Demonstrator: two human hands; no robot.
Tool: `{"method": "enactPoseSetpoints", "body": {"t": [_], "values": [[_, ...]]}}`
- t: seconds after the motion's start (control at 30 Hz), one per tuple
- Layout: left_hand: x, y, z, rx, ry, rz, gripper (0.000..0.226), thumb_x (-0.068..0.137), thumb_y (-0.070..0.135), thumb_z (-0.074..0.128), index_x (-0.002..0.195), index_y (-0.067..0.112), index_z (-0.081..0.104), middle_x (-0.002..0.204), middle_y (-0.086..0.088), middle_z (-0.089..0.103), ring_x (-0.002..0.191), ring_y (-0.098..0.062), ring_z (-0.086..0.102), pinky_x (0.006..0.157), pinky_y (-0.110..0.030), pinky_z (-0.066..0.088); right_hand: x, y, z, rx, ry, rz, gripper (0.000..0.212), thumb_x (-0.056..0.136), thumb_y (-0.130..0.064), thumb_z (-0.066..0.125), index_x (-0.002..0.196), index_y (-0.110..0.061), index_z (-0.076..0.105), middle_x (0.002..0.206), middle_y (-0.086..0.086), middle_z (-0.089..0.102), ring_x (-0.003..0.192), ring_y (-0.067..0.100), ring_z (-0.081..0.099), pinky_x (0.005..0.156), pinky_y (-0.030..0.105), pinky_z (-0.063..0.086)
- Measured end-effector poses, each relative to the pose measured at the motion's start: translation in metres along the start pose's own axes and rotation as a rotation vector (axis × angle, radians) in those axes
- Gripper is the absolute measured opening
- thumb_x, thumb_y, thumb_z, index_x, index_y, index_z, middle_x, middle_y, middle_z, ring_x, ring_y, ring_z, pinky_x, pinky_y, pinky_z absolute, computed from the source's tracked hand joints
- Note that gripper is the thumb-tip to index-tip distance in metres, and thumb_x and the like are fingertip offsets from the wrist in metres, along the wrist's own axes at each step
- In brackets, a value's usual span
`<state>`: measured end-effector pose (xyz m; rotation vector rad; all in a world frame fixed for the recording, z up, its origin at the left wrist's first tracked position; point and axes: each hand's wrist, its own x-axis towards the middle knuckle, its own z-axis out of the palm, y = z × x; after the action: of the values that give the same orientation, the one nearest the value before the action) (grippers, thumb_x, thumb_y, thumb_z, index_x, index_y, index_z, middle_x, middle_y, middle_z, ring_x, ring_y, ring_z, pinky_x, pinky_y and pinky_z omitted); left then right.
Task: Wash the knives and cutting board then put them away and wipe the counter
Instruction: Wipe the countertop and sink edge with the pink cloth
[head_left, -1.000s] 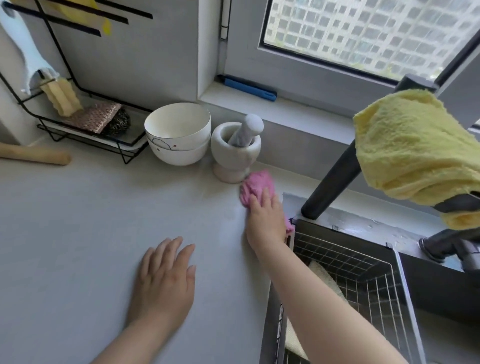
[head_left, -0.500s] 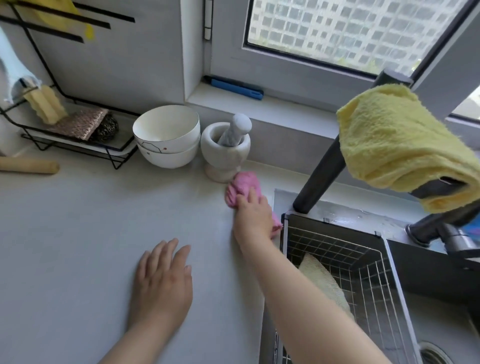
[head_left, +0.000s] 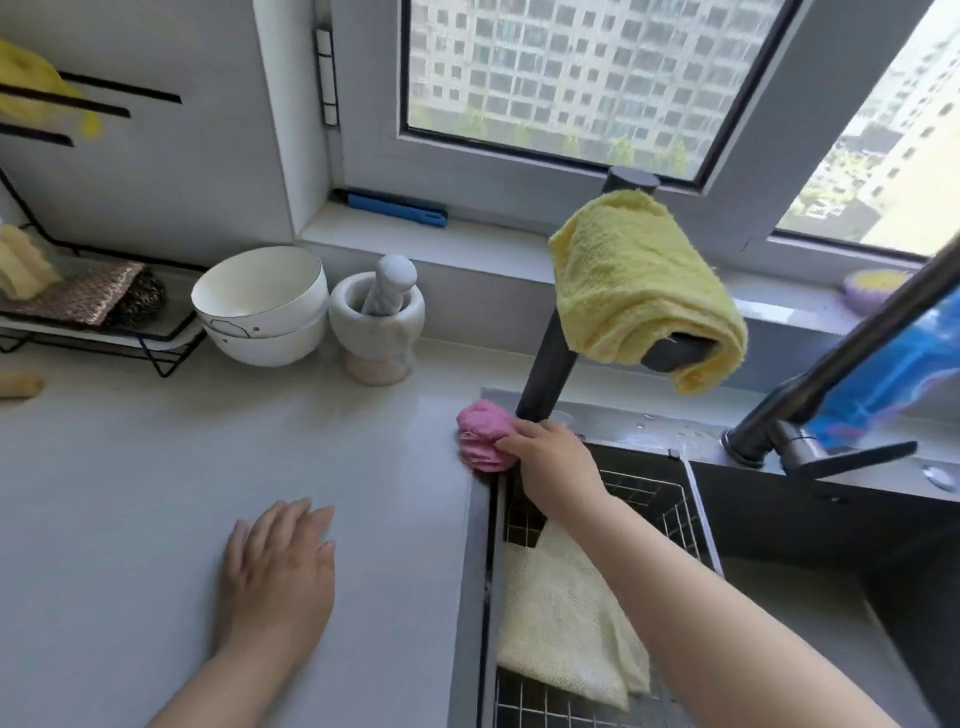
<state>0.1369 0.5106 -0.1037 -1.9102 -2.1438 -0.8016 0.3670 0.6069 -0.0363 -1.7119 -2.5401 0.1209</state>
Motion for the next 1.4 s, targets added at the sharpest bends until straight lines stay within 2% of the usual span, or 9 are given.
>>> {"method": "enactPoseSetpoints", "body": {"t": [0.1,0.17,0.33,0.43,0.53,0.8,0.9,1.07,1.4], "values": [[0.011,0.047,0.004,-0.118,-0.138,0.058,0.046,0.072,0.027,0.034,0.09,0.005,0.07,0.091,-0.015,0.071,0.097,-0.025,0.054,0.094,-0.036,0.028,-0.024,0.039,-0.013,0.134,0.183,0.004,0.036,0.082,0.008,0.051,0.109,-0.009,0.068,0.127,0.011,0.06,0.107,0.038,0.056,0.087,0.042,0.047],[0.022,0.088,0.006,-0.14,-0.324,0.114,0.069,0.072,0.043,0.018,0.118,0.011,0.059,0.123,-0.008,0.06,0.117,-0.023,0.054,0.106,-0.038,0.028,-0.034,0.058,-0.019,0.252,0.356,0.095,0.032,0.079,0.01,0.053,0.102,-0.004,0.07,0.117,0.014,0.065,0.099,0.039,0.061,0.08,0.042,0.051],[0.023,0.138,0.023,-0.076,-0.553,0.148,0.099,0.057,0.062,-0.015,0.147,0.027,0.004,0.156,0.01,0.0,0.143,-0.008,-0.006,0.111,-0.031,-0.017,-0.012,0.09,-0.028,0.487,0.418,0.586,0.033,0.089,0.003,0.041,0.12,0.001,0.051,0.113,0.02,0.058,0.1,0.032,0.054,0.066,0.021,0.023],[0.021,0.134,0.033,0.002,-0.469,0.186,0.089,0.065,0.053,0.003,0.142,0.019,0.033,0.15,0.0,0.03,0.141,-0.014,0.02,0.108,-0.027,-0.017,0.016,0.103,-0.021,0.473,0.2,0.768,0.034,0.087,0.003,0.043,0.12,0.001,0.051,0.1,0.015,0.055,0.085,0.027,0.051,0.068,0.029,0.036],[0.018,0.13,0.038,-0.071,-0.542,0.179,0.055,0.069,0.035,0.033,0.107,0.015,0.068,0.11,-0.002,0.068,0.113,-0.016,0.043,0.106,-0.025,0.004,0.027,0.089,-0.01,0.412,0.049,0.582,0.034,0.092,-0.002,0.039,0.122,-0.013,0.051,0.119,0.019,0.055,0.102,0.028,0.053,0.083,0.035,0.042],[0.015,0.128,0.05,-0.016,-0.348,0.237,0.05,0.072,0.03,0.036,0.105,0.01,0.067,0.107,-0.007,0.069,0.108,-0.016,0.04,0.094,-0.035,0.024,0.015,0.111,-0.011,0.385,-0.142,0.227,0.047,0.086,0.006,0.038,0.119,-0.019,0.06,0.093,0.002,0.056,0.089,0.027,0.057,0.071,0.029,0.049],[0.016,0.128,0.05,-0.009,-0.351,0.243,0.049,0.073,0.03,0.036,0.105,0.01,0.067,0.107,-0.008,0.069,0.108,-0.018,0.045,0.094,-0.035,0.024,-0.007,0.157,-0.018,0.521,-0.103,0.441,0.035,0.093,-0.01,0.04,0.121,-0.01,0.06,0.122,0.017,0.06,0.112,0.033,0.057,0.084,0.033,0.048],[0.014,0.131,0.045,-0.023,-0.455,0.169,0.059,0.076,0.034,0.028,0.115,0.008,0.064,0.119,-0.011,0.063,0.113,-0.03,0.057,0.1,-0.033,0.014,-0.022,0.188,-0.008,0.253,0.037,0.562,0.056,0.085,0.011,0.04,0.133,-0.016,0.049,0.148,0.003,0.038,0.134,0.023,0.035,0.11,0.032,0.03],[0.012,0.131,0.046,0.009,-0.442,0.172,0.055,0.075,0.029,0.031,0.111,0.004,0.065,0.114,-0.014,0.065,0.108,-0.033,0.06,0.099,-0.035,0.017,-0.054,0.173,-0.014,0.088,0.021,0.575,0.05,0.078,0.015,0.04,0.119,-0.007,0.059,0.128,0.011,0.056,0.114,0.032,0.05,0.093,0.039,0.045]]}}
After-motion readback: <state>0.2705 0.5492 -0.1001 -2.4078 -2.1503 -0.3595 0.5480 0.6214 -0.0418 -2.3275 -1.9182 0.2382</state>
